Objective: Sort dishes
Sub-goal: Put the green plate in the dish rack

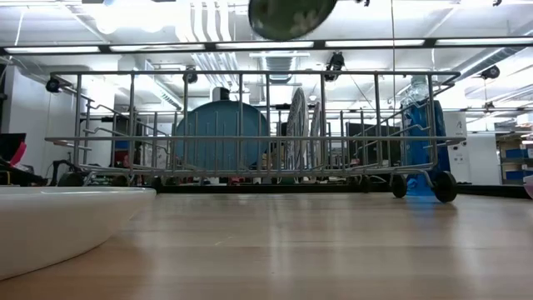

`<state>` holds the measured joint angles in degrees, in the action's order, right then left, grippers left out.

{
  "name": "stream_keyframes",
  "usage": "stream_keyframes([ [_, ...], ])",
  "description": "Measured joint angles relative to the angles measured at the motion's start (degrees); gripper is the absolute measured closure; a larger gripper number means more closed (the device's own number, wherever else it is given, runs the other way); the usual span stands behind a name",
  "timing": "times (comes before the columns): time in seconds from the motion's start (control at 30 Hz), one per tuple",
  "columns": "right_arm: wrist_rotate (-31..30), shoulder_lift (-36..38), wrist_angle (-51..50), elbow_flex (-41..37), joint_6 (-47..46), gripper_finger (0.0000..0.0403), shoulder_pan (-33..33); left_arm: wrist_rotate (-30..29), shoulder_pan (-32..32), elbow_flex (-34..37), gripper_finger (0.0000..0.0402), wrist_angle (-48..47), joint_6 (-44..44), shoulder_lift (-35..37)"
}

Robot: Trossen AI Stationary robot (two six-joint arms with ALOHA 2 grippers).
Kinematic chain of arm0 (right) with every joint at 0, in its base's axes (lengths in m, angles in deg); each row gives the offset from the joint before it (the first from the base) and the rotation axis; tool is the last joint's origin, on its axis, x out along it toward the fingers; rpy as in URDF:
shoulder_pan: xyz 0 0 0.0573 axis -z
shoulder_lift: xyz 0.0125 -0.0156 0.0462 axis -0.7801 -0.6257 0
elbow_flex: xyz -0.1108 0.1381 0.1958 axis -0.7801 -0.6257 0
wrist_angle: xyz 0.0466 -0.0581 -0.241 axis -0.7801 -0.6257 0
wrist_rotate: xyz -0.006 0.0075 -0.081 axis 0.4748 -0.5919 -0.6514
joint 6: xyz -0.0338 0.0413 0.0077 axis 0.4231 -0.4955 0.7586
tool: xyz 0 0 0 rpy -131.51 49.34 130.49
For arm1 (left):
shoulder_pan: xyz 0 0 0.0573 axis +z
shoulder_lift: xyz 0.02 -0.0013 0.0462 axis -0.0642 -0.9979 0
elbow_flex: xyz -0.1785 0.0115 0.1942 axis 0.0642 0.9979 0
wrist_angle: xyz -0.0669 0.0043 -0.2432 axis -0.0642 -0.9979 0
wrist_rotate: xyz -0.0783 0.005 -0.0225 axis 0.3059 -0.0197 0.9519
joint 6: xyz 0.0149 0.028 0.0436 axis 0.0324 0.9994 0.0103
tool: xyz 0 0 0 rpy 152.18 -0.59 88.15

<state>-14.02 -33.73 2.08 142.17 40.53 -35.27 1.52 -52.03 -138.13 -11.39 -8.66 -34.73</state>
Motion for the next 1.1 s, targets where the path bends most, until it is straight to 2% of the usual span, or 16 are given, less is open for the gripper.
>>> stream_keyframes([
  [0.07,3.98,-1.47,1.30,-0.02,0.00,0.0361,3.58,-1.06,1.38,0.14,0.0157,0.01,1.59,1.06],
  [0.17,6.13,-3.46,5.29,-0.02,0.07,0.0361,7.04,-3.37,3.53,0.31,0.0157,0.03,3.01,3.06],
  [0.3,6.39,-6.54,12.16,0.22,-2.25,0.0361,9.71,-3.53,7.46,1.03,0.0157,0.04,5.05,5.75],
  [0.5,4.54,-11.07,20.89,0.22,-0.82,0.0361,9.28,-3.53,15.87,4.18,0.0157,0.04,5.66,10.56],
  [0.67,-4.73,-14.28,21.35,0.26,-0.16,0.0361,7.26,-3.51,23.17,7.17,0.0157,0.04,5.65,14.55],
  [0.87,-21.91,-16.30,16.94,0.33,-3.45,0.0361,2.35,-3.51,30.50,8.00,0.0157,0.44,5.32,18.70],
  [1.1,-23.11,-18.26,14.27,0.22,-8.12,0.0361,-2.22,-3.50,37.44,8.00,0.0157,0.92,5.20,21.35],
])
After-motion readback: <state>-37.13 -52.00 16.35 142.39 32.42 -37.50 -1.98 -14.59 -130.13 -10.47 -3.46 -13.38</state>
